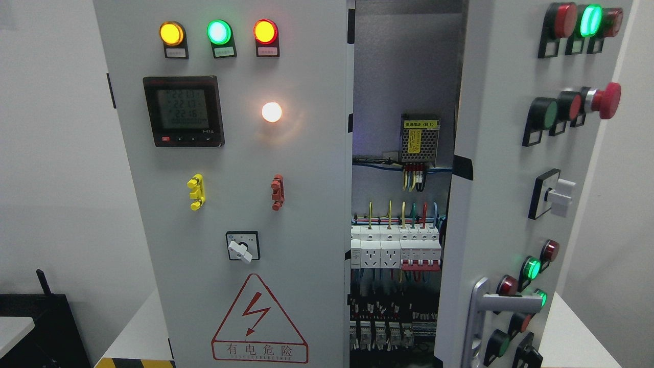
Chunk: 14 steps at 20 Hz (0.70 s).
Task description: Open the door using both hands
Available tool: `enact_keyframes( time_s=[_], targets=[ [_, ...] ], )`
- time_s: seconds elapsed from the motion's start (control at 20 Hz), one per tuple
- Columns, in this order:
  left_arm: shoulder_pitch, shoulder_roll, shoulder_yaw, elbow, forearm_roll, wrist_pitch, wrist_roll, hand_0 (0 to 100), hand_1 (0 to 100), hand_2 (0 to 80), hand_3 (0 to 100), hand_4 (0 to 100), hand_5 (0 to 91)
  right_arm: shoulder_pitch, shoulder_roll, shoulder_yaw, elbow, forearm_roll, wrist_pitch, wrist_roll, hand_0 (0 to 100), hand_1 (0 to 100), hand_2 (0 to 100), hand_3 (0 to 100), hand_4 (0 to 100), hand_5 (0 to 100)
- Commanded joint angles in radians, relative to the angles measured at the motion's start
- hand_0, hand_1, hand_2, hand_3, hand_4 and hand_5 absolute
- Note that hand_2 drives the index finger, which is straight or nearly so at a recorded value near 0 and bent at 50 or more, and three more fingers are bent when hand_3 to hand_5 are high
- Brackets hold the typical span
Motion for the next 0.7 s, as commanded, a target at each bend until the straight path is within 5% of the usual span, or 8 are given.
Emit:
enact_keyframes(
  time_s=[0.0,0.65],
  targets=[
    [0.014,0.000,0.009,0.000,0.009,0.000,0.000,0,0,0.0,0,0,0.0,0.000,0.000,0.000,0.000,0.011,0.000,0.001,38,0,0,0,0,0],
    [0.014,0.000,0.009,0.000,0.009,0.000,0.000,0,0,0.0,0,0,0.0,0.000,0.000,0.000,0.000,0.011,0.000,0.001,38,0,0,0,0,0]
  ],
)
